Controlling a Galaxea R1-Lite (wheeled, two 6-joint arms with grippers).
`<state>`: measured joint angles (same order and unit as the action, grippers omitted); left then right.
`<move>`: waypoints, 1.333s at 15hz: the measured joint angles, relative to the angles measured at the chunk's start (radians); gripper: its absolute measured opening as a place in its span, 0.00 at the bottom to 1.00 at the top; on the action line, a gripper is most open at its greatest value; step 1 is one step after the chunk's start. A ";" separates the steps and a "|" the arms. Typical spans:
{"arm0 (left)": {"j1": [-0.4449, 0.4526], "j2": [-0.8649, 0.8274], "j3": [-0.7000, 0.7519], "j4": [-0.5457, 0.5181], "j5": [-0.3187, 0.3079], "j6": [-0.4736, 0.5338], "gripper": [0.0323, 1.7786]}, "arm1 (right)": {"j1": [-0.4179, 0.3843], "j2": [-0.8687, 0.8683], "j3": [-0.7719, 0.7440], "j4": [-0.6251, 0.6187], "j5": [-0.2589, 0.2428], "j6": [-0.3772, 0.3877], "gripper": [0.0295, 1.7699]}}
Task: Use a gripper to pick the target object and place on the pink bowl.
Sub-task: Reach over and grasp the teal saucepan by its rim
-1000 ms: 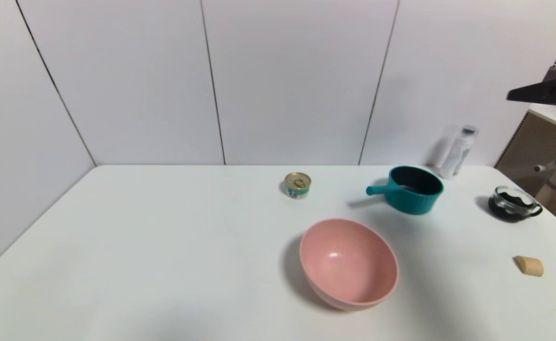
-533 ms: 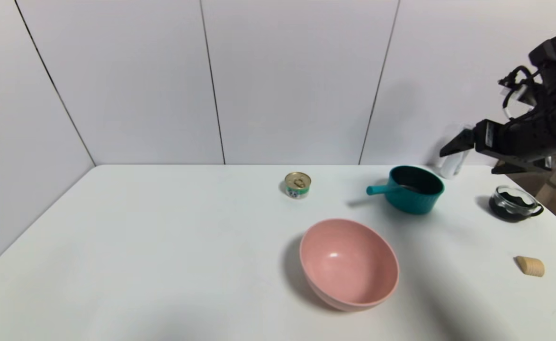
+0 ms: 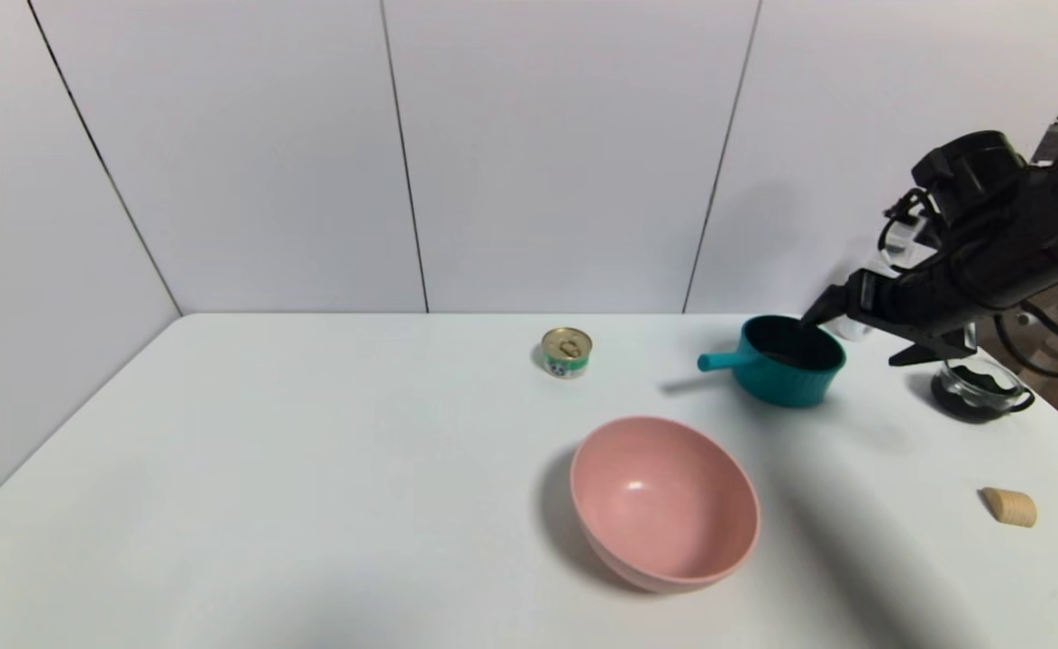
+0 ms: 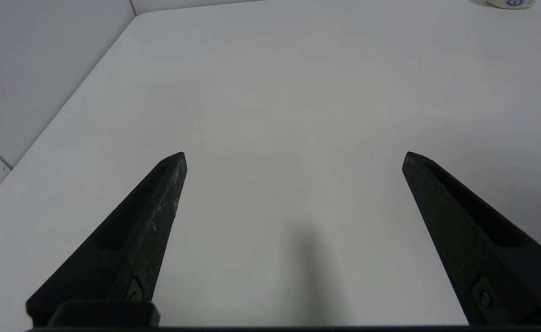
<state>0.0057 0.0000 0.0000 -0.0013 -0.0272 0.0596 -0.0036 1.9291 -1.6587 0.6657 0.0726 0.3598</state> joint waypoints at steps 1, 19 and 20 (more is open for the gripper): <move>0.000 0.000 0.000 0.000 0.000 0.000 0.95 | 0.000 0.020 -0.011 0.001 -0.001 0.000 0.96; 0.000 0.000 0.000 0.000 0.000 0.000 0.95 | -0.019 0.211 -0.122 -0.008 -0.037 -0.011 0.68; 0.000 0.000 0.000 0.000 0.000 0.000 0.95 | -0.019 0.213 -0.122 -0.005 -0.037 -0.012 0.60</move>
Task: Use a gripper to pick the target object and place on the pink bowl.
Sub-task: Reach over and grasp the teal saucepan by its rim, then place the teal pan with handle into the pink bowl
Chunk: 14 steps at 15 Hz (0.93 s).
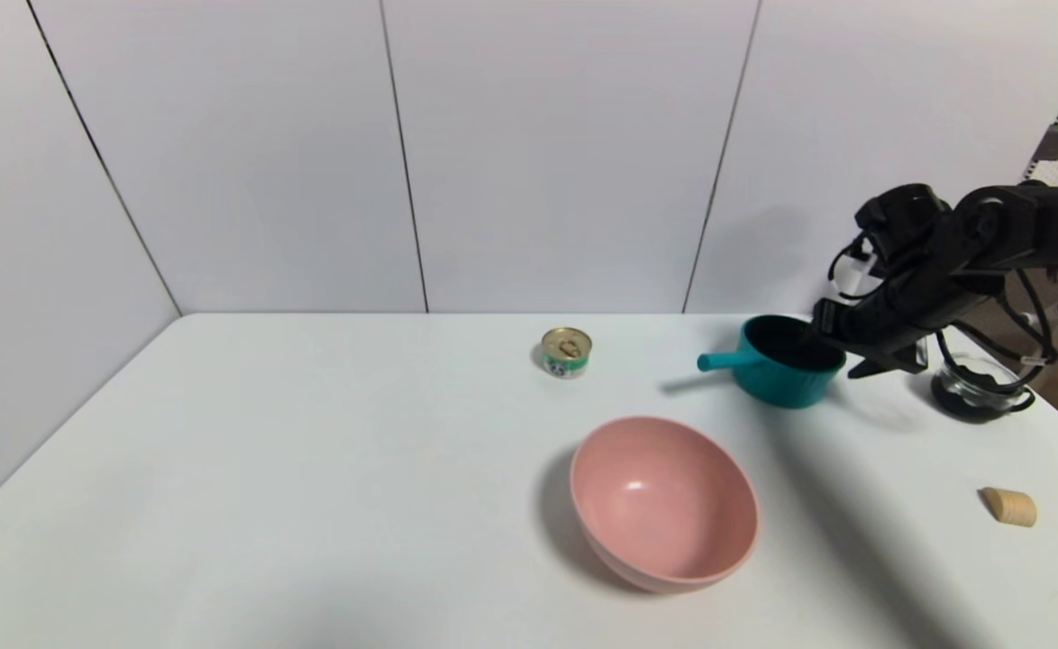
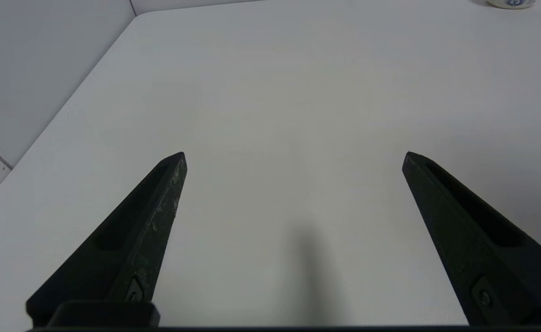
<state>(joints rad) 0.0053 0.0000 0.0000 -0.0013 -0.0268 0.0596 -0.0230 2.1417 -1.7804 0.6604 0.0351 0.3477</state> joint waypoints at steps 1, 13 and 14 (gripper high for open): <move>0.000 0.000 0.000 0.000 0.000 0.000 0.95 | 0.001 0.001 0.001 0.000 0.000 0.001 0.53; 0.000 0.000 0.000 0.000 0.000 0.000 0.95 | -0.011 -0.018 0.014 0.003 -0.004 -0.013 0.04; 0.000 0.000 0.000 0.000 0.000 0.000 0.95 | -0.016 -0.025 0.013 0.004 -0.004 -0.019 0.04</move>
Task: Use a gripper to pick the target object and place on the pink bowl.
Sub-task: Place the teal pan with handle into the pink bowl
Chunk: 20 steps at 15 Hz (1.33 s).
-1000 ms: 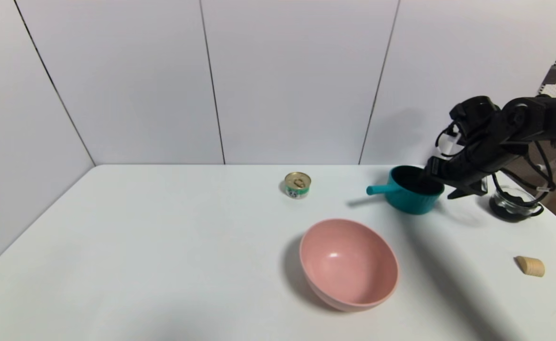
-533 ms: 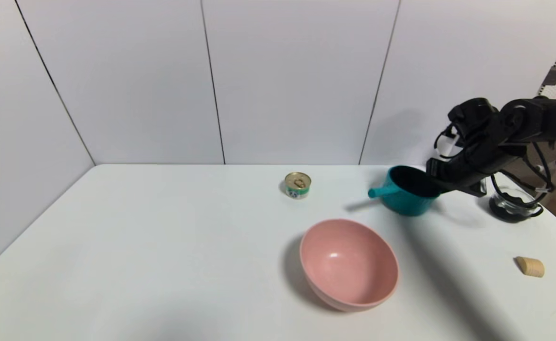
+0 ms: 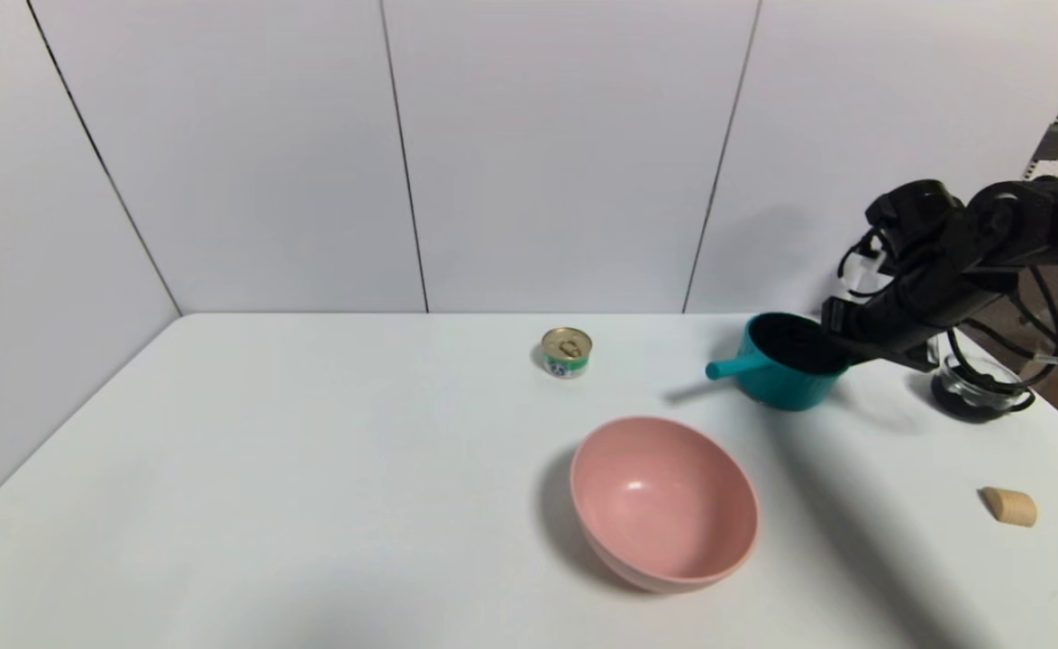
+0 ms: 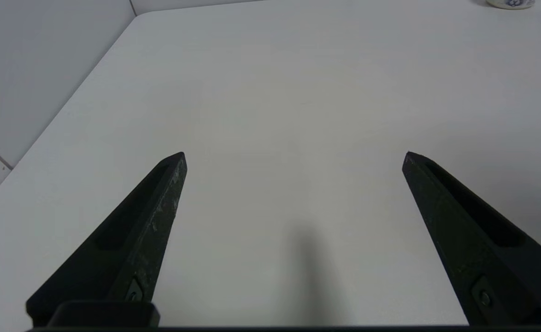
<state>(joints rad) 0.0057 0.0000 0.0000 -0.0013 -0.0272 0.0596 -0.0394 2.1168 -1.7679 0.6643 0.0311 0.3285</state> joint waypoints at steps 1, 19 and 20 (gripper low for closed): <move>0.000 0.000 0.000 0.000 0.000 0.000 0.95 | -0.005 -0.007 -0.004 0.000 0.000 -0.003 0.04; 0.000 0.000 0.000 0.000 0.000 0.000 0.95 | 0.219 -0.360 0.045 0.038 0.005 -0.051 0.04; 0.000 0.000 0.000 0.000 0.000 0.000 0.95 | 0.245 -0.380 0.076 0.039 0.004 -0.051 0.04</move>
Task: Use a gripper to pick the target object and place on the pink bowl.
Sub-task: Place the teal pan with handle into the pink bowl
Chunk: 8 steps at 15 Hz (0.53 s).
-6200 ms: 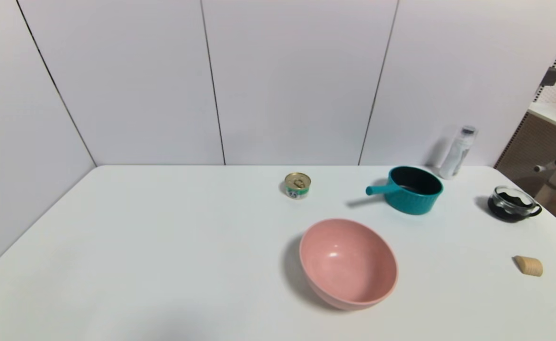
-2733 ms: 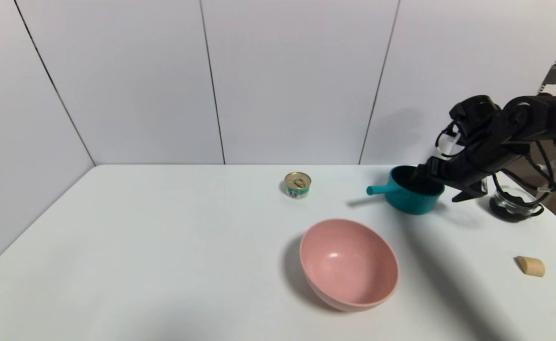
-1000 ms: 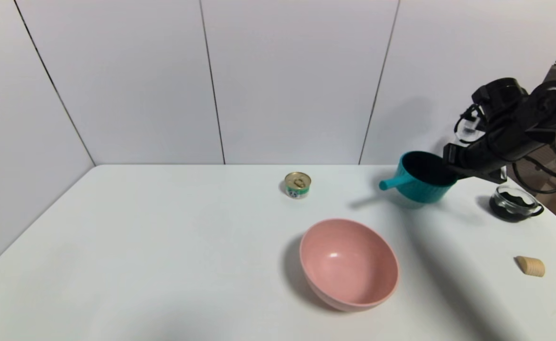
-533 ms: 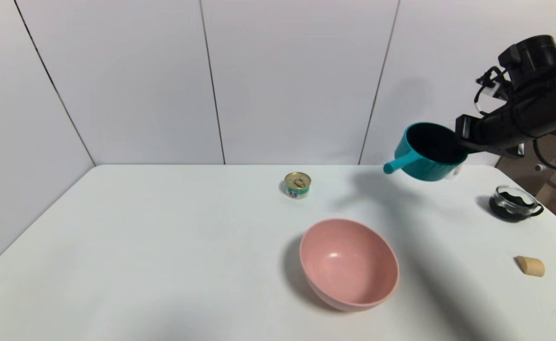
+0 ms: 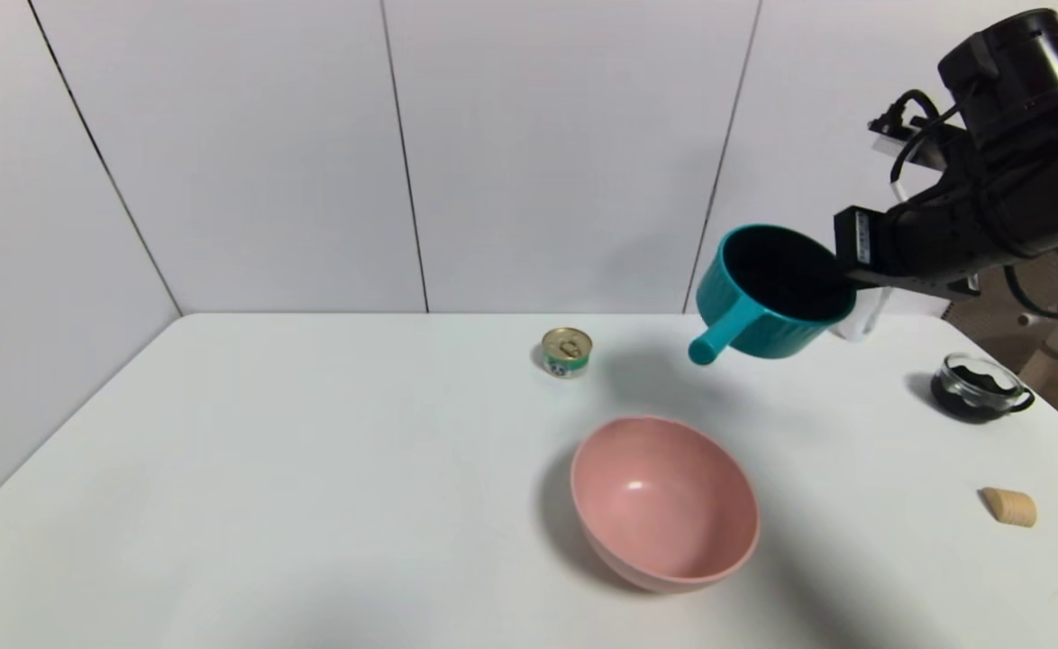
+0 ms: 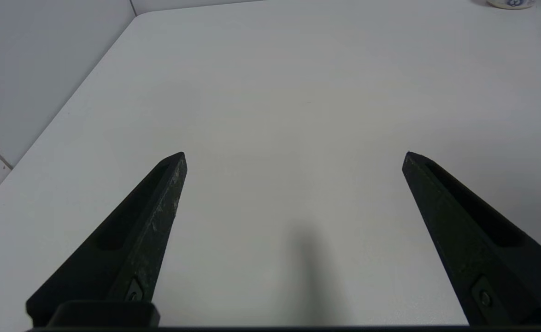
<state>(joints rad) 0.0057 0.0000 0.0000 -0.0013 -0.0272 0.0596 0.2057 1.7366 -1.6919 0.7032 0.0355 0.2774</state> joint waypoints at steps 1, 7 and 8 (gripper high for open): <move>0.000 0.000 0.000 0.000 0.000 0.000 0.95 | 0.027 -0.021 0.036 0.001 -0.001 0.000 0.04; 0.000 0.000 0.000 0.000 0.000 0.000 0.95 | 0.187 -0.124 0.219 -0.010 -0.002 0.004 0.04; 0.000 0.000 0.000 0.000 0.000 0.000 0.95 | 0.206 -0.127 0.233 -0.016 -0.002 0.004 0.04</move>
<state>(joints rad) 0.0057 0.0000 0.0000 -0.0013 -0.0268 0.0600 0.4117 1.6091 -1.4591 0.6870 0.0332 0.2819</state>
